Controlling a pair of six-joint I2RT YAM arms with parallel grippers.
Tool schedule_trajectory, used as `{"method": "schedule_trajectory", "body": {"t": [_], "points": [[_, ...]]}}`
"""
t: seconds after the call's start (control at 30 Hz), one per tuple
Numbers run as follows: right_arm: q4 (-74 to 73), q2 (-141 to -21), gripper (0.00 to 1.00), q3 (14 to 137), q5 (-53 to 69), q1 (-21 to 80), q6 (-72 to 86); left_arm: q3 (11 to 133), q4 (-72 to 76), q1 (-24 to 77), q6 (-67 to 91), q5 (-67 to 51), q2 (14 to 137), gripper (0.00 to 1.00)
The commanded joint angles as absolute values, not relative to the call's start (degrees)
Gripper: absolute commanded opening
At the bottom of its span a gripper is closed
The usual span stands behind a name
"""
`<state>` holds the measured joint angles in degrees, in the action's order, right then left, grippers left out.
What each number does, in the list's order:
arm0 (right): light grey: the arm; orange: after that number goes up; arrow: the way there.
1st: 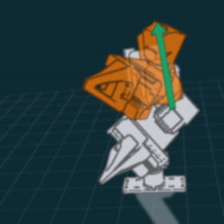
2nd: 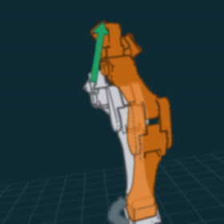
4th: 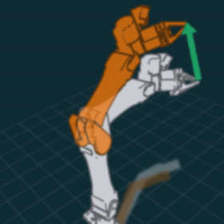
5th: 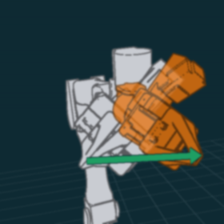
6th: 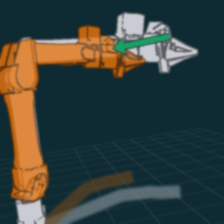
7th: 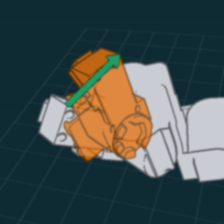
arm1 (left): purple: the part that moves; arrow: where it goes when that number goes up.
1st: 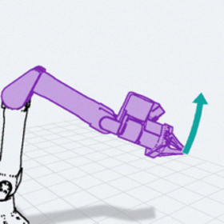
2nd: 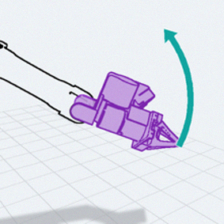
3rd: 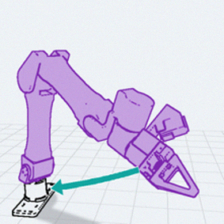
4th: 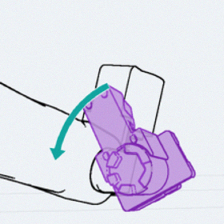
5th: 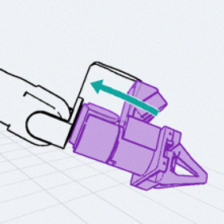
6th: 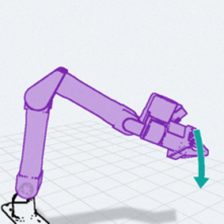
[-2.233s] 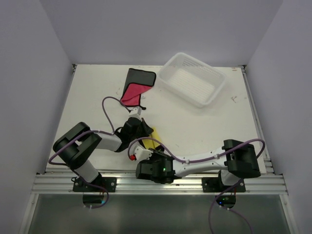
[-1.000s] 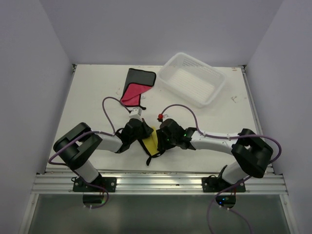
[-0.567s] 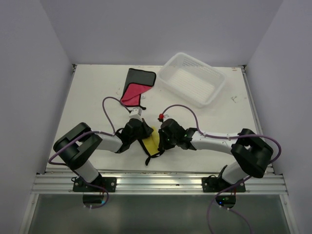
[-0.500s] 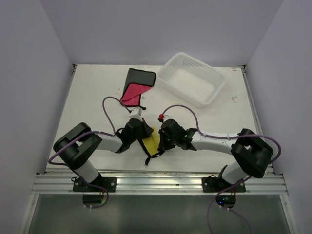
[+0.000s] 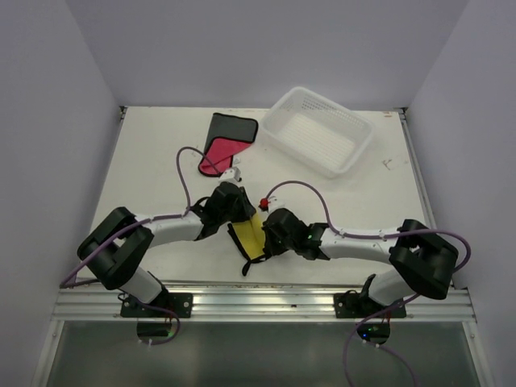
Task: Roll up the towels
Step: Roll the towel
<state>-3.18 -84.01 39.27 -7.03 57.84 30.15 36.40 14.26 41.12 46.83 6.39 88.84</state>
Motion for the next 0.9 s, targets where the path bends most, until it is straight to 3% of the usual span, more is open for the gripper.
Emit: {"method": "schedule_trajectory", "body": {"t": [0.0, 0.33, 0.87], "points": [[-2.2, -82.4, 0.0, 38.9, -14.9, 61.6, 27.9, 41.9, 6.9, 40.1, 44.7, 4.8, 86.0, 0.3], [-6.6, -85.5, 0.0, 44.0, -31.3, 70.8, 27.9, 48.0, -3.7, 40.0, 45.0, 1.7, 85.3, 0.34], [-12.6, -91.9, 0.0, 50.1, -43.2, 77.5, 26.5, 43.9, -1.1, 41.7, 47.0, -2.5, 84.8, 0.36]]}}
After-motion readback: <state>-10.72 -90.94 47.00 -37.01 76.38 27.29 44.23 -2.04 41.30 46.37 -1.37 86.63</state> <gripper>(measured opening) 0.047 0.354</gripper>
